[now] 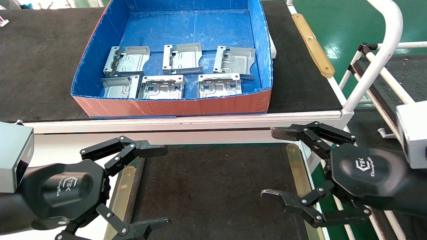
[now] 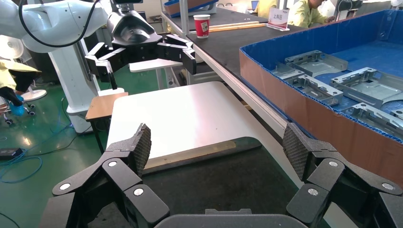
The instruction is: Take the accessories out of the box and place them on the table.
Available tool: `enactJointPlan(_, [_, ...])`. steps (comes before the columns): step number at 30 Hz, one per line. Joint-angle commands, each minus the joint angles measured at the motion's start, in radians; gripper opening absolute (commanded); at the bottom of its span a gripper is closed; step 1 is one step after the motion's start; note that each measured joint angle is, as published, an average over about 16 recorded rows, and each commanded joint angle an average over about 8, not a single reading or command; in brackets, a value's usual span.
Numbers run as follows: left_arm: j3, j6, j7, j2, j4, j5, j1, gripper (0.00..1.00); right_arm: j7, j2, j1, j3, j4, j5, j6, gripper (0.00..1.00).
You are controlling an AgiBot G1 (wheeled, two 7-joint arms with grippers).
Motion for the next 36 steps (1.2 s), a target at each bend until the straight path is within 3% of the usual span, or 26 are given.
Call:
enactJointPlan(1, [0.0,0.0,0.0,0.0,0.0,0.0,0.0,1.0,0.0,0.0,0.0,0.0,0.0,0.0,0.0,1.0])
enactJointPlan(36, [0.0,0.0,0.0,0.0,0.0,0.0,0.0,1.0,0.0,0.0,0.0,0.0,0.0,0.0,0.0,1.0])
